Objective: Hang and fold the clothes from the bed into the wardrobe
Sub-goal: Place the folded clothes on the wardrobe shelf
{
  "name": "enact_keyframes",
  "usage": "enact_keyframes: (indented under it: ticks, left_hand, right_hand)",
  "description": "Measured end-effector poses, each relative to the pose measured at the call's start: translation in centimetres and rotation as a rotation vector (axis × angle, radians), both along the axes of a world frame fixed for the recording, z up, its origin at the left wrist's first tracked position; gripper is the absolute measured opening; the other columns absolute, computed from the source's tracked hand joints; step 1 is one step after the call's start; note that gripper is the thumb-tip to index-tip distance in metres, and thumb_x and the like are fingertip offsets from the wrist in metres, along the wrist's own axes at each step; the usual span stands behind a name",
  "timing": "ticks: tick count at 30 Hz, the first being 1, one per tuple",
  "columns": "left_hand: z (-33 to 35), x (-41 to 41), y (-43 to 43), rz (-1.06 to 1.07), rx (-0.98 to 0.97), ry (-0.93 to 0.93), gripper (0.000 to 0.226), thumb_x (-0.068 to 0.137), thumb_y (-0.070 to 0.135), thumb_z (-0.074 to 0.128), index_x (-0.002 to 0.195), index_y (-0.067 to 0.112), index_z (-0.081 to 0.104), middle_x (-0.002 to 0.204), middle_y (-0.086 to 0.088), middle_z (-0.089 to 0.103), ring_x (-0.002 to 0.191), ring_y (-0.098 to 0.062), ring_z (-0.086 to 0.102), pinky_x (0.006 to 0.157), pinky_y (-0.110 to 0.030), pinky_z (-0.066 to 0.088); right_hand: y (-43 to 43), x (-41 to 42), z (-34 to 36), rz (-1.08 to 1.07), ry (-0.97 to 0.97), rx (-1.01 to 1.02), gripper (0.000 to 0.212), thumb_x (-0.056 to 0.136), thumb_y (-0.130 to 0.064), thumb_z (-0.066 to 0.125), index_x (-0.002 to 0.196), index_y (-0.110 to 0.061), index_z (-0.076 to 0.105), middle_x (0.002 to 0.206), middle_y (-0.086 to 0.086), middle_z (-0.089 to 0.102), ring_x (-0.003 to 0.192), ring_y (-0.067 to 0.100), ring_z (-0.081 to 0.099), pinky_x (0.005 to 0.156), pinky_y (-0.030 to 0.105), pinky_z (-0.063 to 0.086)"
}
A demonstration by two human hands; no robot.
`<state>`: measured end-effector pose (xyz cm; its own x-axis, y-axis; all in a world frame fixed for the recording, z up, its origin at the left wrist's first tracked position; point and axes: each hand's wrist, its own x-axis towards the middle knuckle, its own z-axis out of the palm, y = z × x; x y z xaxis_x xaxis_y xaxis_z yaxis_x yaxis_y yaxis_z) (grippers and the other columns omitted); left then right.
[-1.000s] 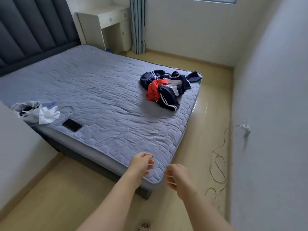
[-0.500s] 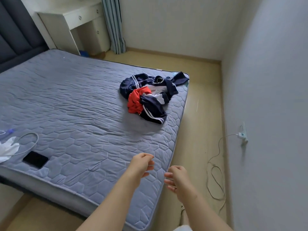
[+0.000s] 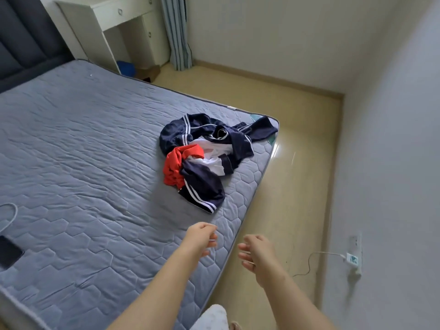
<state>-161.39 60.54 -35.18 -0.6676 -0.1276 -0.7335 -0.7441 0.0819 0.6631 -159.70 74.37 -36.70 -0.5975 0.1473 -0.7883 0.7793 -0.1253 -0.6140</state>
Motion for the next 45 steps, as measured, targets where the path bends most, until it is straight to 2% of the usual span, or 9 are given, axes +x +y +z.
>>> enact_keyframes:
  ticks: [7, 21, 27, 31, 34, 37, 40, 43, 45]
  left_hand:
    - [-1.5, -9.8, 0.8, 0.103, 0.001, -0.004, 0.014, 0.093, 0.016, 0.048, 0.080, 0.019, 0.053, 0.070, 0.002, 0.054, 0.058, -0.010, 0.050, 0.053, -0.021, 0.032]
    - [-4.7, -32.1, -2.0, 0.320, -0.016, -0.117, 0.011, 0.092, 0.021, 0.051, 0.083, 0.022, 0.057, 0.079, 0.001, 0.061, 0.068, -0.012, 0.058, 0.062, -0.025, 0.041]
    - [-7.5, -35.5, -3.3, 0.654, -0.081, -0.144, 0.017, 0.091, 0.013, 0.049, 0.076, 0.018, 0.055, 0.068, 0.000, 0.056, 0.057, -0.012, 0.052, 0.053, -0.023, 0.035]
    - [-10.5, -35.7, -3.1, 0.869, -0.067, -0.267, 0.016, 0.089, 0.011, 0.049, 0.076, 0.016, 0.056, 0.070, -0.002, 0.057, 0.058, -0.014, 0.053, 0.054, -0.025, 0.038]
    - [-13.5, -36.1, -2.5, 0.991, -0.250, -0.325, 0.017, 0.087, 0.008, 0.047, 0.090, 0.015, 0.062, 0.088, -0.008, 0.065, 0.078, -0.026, 0.059, 0.072, -0.033, 0.048]
    - [-16.4, -36.8, -2.8, 0.985, -0.389, -0.426, 0.032, 0.085, 0.013, 0.051, 0.116, 0.017, 0.058, 0.118, -0.007, 0.061, 0.099, -0.031, 0.058, 0.084, -0.034, 0.046]
    - [-19.0, -38.2, -3.8, 0.908, -0.431, -0.455, 0.065, 0.078, 0.024, 0.067, 0.137, 0.019, 0.039, 0.140, -0.006, 0.040, 0.112, -0.029, 0.050, 0.090, -0.036, 0.042]
    - [-21.5, -39.9, -3.7, 0.550, -0.708, -0.426, 0.095, 0.070, 0.043, 0.075, 0.144, 0.029, 0.018, 0.154, -0.003, 0.006, 0.138, -0.027, 0.021, 0.105, -0.045, 0.031]
    - [-23.3, -40.9, -3.8, 0.567, -0.648, -0.397, 0.105, 0.069, 0.043, 0.077, 0.147, 0.029, 0.008, 0.155, -0.006, -0.004, 0.141, -0.028, 0.011, 0.109, -0.046, 0.027]
  right_hand:
    - [1.1, -11.4, -1.0, 0.119, -0.013, -0.017, 0.011, 0.090, -0.004, 0.044, 0.083, -0.013, 0.045, 0.066, 0.004, 0.046, 0.049, 0.013, 0.037, 0.047, 0.017, 0.024]
    - [0.0, -35.1, -2.5, 0.351, -0.087, 0.051, 0.012, 0.092, -0.008, 0.044, 0.083, -0.013, 0.051, 0.073, 0.004, 0.054, 0.055, 0.015, 0.045, 0.052, 0.021, 0.033]
    - [-1.7, -42.3, -5.3, 0.536, -0.149, 0.075, 0.011, 0.091, -0.005, 0.043, 0.082, -0.012, 0.047, 0.068, 0.004, 0.049, 0.055, 0.016, 0.040, 0.052, 0.021, 0.028]
    - [-3.2, -45.8, -7.4, 0.728, -0.207, 0.086, 0.010, 0.091, -0.009, 0.045, 0.086, -0.013, 0.052, 0.072, 0.003, 0.057, 0.059, 0.016, 0.048, 0.054, 0.022, 0.036]
    - [-4.1, -48.2, -9.6, 0.840, -0.218, 0.110, 0.011, 0.091, -0.010, 0.046, 0.085, -0.015, 0.054, 0.075, 0.003, 0.060, 0.062, 0.017, 0.053, 0.056, 0.023, 0.040]
    - [-4.8, -49.9, -11.9, 0.908, -0.241, 0.125, 0.011, 0.091, -0.012, 0.047, 0.085, -0.015, 0.054, 0.076, 0.002, 0.060, 0.066, 0.018, 0.054, 0.058, 0.025, 0.040]
    - [-5.3, -51.1, -14.0, 0.963, -0.261, 0.140, 0.012, 0.091, -0.010, 0.046, 0.083, -0.013, 0.054, 0.074, 0.003, 0.058, 0.061, 0.017, 0.052, 0.056, 0.025, 0.039]
    - [-5.4, -51.7, -16.0, 1.017, -0.248, 0.159, 0.015, 0.091, -0.008, 0.045, 0.079, -0.012, 0.052, 0.072, 0.005, 0.056, 0.057, 0.017, 0.049, 0.054, 0.025, 0.037]
    - [-5.3, -51.9, -17.1, 1.053, -0.249, 0.180, 0.016, 0.091, -0.008, 0.045, 0.078, -0.013, 0.053, 0.072, 0.005, 0.057, 0.055, 0.016, 0.049, 0.054, 0.024, 0.038]
